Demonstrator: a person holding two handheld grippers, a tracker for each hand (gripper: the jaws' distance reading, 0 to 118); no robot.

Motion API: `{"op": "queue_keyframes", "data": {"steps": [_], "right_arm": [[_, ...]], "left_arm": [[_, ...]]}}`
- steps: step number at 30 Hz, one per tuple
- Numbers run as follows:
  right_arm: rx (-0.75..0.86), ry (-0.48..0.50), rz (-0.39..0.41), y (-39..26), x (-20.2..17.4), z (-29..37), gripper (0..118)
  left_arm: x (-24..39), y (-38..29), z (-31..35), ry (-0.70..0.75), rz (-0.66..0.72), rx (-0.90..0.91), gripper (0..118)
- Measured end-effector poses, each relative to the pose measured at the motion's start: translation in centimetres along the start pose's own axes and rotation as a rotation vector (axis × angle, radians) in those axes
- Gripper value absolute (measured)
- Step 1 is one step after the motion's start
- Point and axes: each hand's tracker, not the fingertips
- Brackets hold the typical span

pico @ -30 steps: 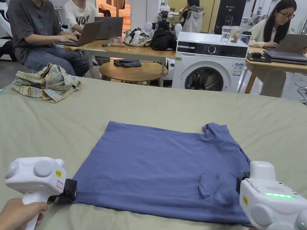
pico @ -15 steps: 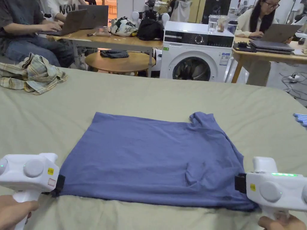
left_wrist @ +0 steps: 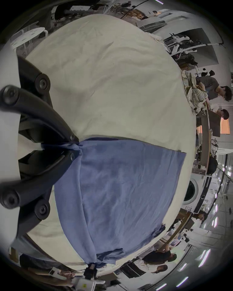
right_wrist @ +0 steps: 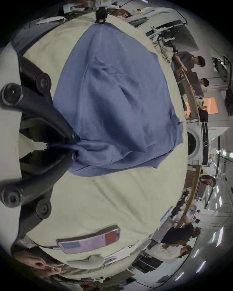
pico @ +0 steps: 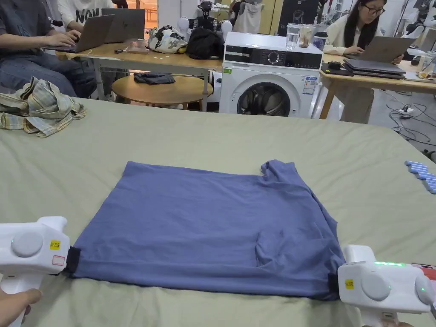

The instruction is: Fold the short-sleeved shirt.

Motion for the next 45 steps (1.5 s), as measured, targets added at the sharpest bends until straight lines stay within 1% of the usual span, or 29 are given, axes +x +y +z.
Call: {"op": "queue_keyframes", "data": {"steps": [1,4,5,6,7,9,12,14,18,19,23,25,29,30,31,35,36,37,38,39,40,41,43,45], "right_arm": [[0.017,-0.006,0.004,0.5,-0.1,0.6,3],[0.103,0.012,-0.019,2.9,-0.1,2.7,3],[0.125,0.011,-0.026,3.8,-0.1,3.3,3],[0.121,0.01,-0.016,5.0,-0.2,3.7,3],[0.157,0.013,-0.02,6.2,-0.3,4.1,3],[0.164,0.016,-0.023,8.6,-0.4,3.9,3],[0.172,0.007,-0.034,12.2,-0.3,2.2,3],[0.174,0.006,-0.057,14.2,-0.3,0.6,3],[0.15,0.007,-0.059,17.3,-0.5,-3.2,3],[0.144,0.0,-0.071,17.9,-0.6,-4.3,3],[0.119,-0.014,-0.044,19.7,-0.6,-8.3,3],[0.112,-0.02,-0.036,20.3,-0.4,-10.1,3],[0.076,-0.019,-0.05,20.9,-0.2,-12.8,3],[0.062,-0.032,-0.042,20.9,-0.3,-13.4,3],[0.053,-0.035,-0.029,21.0,-0.4,-13.9,3],[0.056,-0.035,-0.04,21.1,-0.5,-14.3,5],[0.061,-0.042,-0.04,21.1,-0.7,-14.1,7],[0.085,-0.046,-0.044,21.0,-0.8,-13.7,16],[0.116,-0.051,-0.04,21.0,-1.1,-13.1,33],[0.152,-0.065,-0.041,20.9,-1.3,-12.4,52],[0.193,-0.069,-0.043,20.7,-1.9,-11.3,62],[0.228,-0.059,-0.039,20.4,-2.2,-10.4,62],[0.289,-0.051,-0.024,19.8,-3.0,-8.5,62],[0.351,-0.043,-0.027,18.6,-3.9,-6.5,61]], "left_arm": [[-0.2,0.3,0.6,-0.014,0.014,0.035,0],[-0.7,2.3,2.7,-0.058,0.039,0.099,0],[-0.7,3.0,3.1,-0.06,0.037,0.123,0],[-0.7,4.0,3.5,-0.064,0.03,0.146,0],[-0.6,4.9,3.7,-0.06,0.025,0.159,0],[-0.5,6.9,3.5,-0.053,0.027,0.166,0],[-0.7,10.2,2.3,-0.063,0.036,0.172,0],[-0.5,12.3,0.6,-0.061,0.033,0.171,0],[0.0,15.8,-2.8,-0.041,0.006,0.146,0],[0.0,16.7,-3.7,-0.04,0.01,0.134,0],[0.2,19.1,-7.2,-0.035,0.023,0.098,0],[0.3,19.9,-9.1,-0.031,0.036,0.063,0],[0.7,20.5,-11.7,-0.011,0.042,0.025,0],[0.7,20.5,-12.3,-0.006,0.041,0.009,0],[0.8,20.5,-12.8,-0.007,0.042,0.006,0],[0.7,20.3,-13.1,-0.011,0.055,0.006,1],[0.8,20.3,-12.9,-0.011,0.054,0.008,7],[0.9,20.1,-12.4,-0.009,0.048,0.028,19],[1.0,19.8,-11.9,0.002,0.037,0.056,26],[1.1,19.5,-11.2,-0.002,0.018,0.094,33],[1.2,19.1,-10.4,-0.004,0.015,0.128,40],[1.2,18.9,-9.7,-0.005,0.012,0.138,42],[1.5,17.6,-7.9,-0.02,0.001,0.206,42],[1.6,16.0,-6.2,-0.033,-0.021,0.266,42]]}}
